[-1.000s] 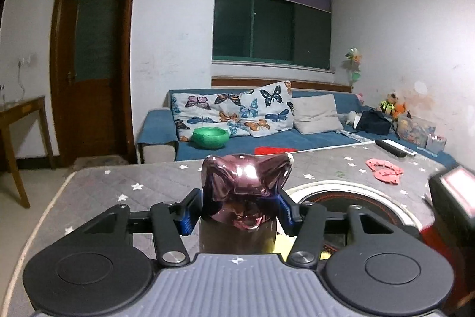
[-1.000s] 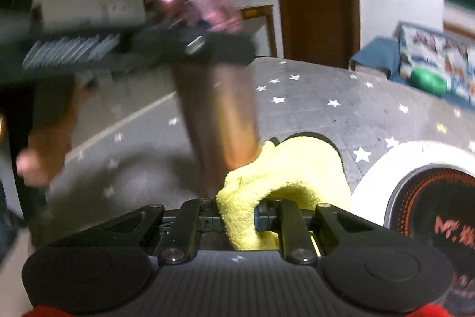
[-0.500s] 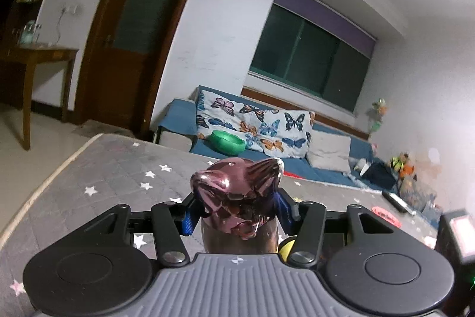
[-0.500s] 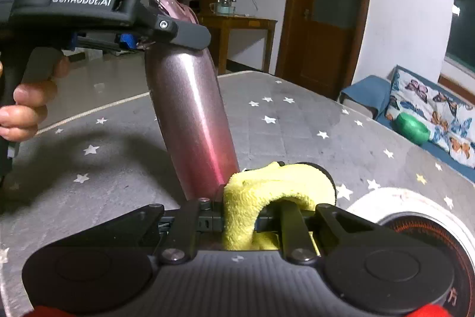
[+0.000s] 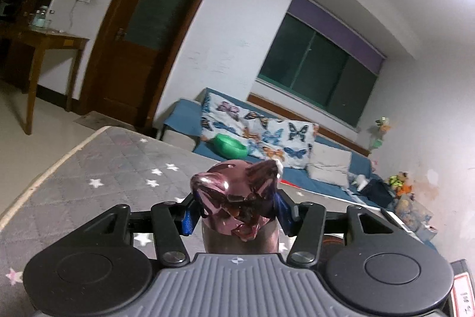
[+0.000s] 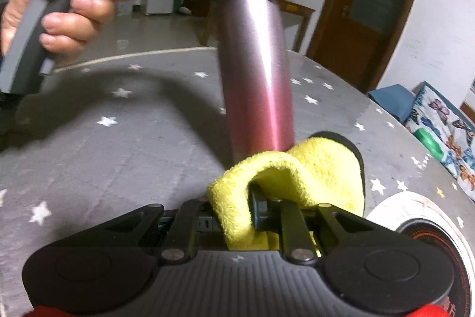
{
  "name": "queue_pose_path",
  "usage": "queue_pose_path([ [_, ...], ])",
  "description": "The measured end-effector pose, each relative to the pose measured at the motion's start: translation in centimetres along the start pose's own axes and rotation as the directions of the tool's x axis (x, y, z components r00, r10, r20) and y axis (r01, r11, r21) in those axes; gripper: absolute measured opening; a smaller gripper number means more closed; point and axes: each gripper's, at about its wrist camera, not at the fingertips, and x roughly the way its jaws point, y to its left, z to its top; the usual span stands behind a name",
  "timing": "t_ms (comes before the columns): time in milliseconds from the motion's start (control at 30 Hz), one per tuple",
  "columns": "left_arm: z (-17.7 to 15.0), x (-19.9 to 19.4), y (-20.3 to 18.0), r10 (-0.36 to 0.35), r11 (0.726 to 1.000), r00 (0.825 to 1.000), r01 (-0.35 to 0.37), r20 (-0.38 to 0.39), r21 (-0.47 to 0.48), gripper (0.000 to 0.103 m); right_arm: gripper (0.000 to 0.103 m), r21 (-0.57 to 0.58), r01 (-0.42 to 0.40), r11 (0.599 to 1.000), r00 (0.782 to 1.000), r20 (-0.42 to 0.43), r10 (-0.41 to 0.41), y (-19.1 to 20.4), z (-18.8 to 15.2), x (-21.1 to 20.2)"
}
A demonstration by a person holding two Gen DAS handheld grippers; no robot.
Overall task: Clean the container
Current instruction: 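Rub the cloth up the pink bottle body while left gripper tilts it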
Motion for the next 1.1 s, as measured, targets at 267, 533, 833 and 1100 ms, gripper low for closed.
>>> queue_pose_path([
  [267,0.6,-0.5,-2.5,-0.011,0.996,1.0,0.01,0.014,0.084,0.053,0.016,0.063,-0.085,0.994,0.996,0.042,0.082,0.2,0.1,-0.6],
  [533,2.4,-2.2,-2.9,-0.074,0.996,0.996,0.072,0.05,0.049,0.053,0.015,0.058,-0.071,0.996,0.997,0.037,0.069,0.3,-0.4,-0.4],
  [833,2.1,-1.2,-3.7,-0.101,0.994,0.993,0.098,0.06,0.047,0.053,0.016,-0.03,-0.034,0.999,0.999,0.03,0.035,1.5,-0.7,-0.7],
  [1100,2.1,-0.3,-4.3,-0.136,0.99,0.988,0.132,0.076,0.054,0.053,0.016,-0.097,-0.015,0.995,0.999,0.027,0.018,2.3,-1.3,-0.8],
])
